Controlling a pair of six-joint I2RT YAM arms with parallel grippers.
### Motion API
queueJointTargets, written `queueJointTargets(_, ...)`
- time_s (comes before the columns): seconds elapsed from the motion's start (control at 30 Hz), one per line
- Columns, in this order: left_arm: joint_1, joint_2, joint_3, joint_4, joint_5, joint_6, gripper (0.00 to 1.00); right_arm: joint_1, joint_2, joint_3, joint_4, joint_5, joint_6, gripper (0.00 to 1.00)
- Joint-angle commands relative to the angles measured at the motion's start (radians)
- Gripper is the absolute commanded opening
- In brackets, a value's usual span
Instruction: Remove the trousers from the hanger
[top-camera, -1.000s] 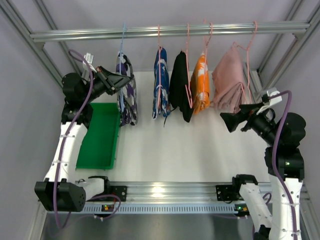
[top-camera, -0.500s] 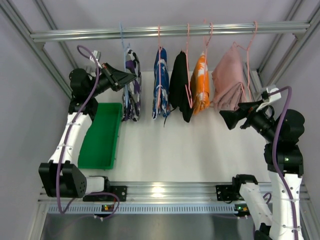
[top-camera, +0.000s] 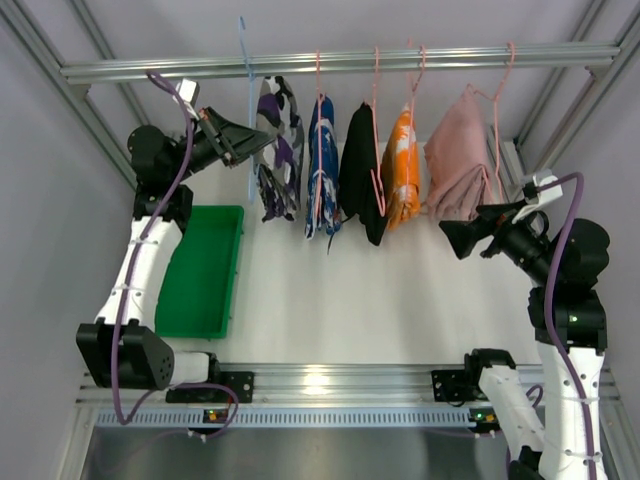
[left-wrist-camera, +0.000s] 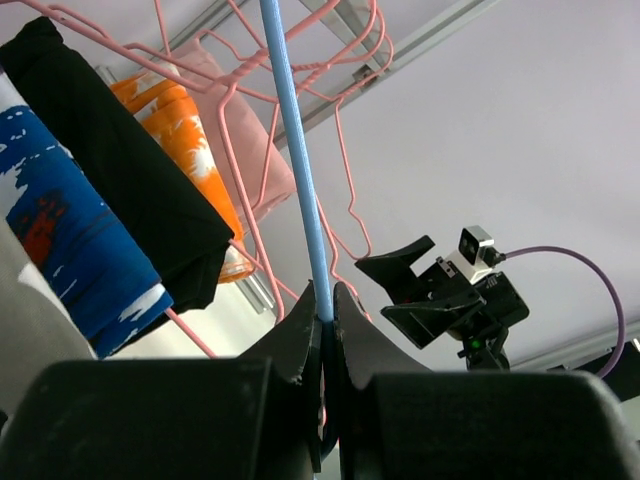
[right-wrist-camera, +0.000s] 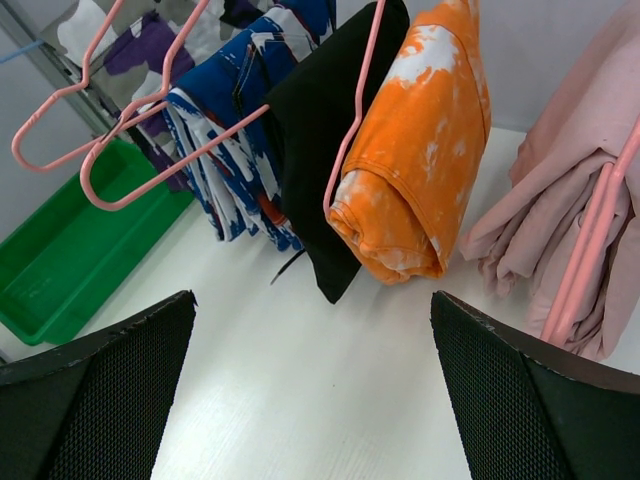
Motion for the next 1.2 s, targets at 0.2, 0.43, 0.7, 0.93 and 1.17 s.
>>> queueJointTargets(0.2,0.001,-0.180,0.026,0.202,-0.019,0.100,0.00,0.003,-0.004,0.023,0.126,-0.049,0.092,0.99)
queueJointTargets(0.43,0.001,-0.336,-0.160,0.052,0.001,0.193,0.00,0.016,0.019,0.018,0.275,-0.104,0.285,0.99)
queueJointTargets(0.7,0.001,-0.476,-0.272,-0.100,-0.011,0.267,0.00,0.245,0.148,0.133,0.384,-0.028,0.403,0.99)
queueJointTargets(0.93,0.001,-0.534,-0.272,-0.156,-0.043,0.301,0.00,0.500,0.379,0.382,0.344,0.081,0.356,0.94)
queueJointTargets(1.17,0.001,-0.550,-0.193,-0.198,-0.085,0.319,0.00,0.868,0.557,0.557,0.355,0.276,0.329,0.73)
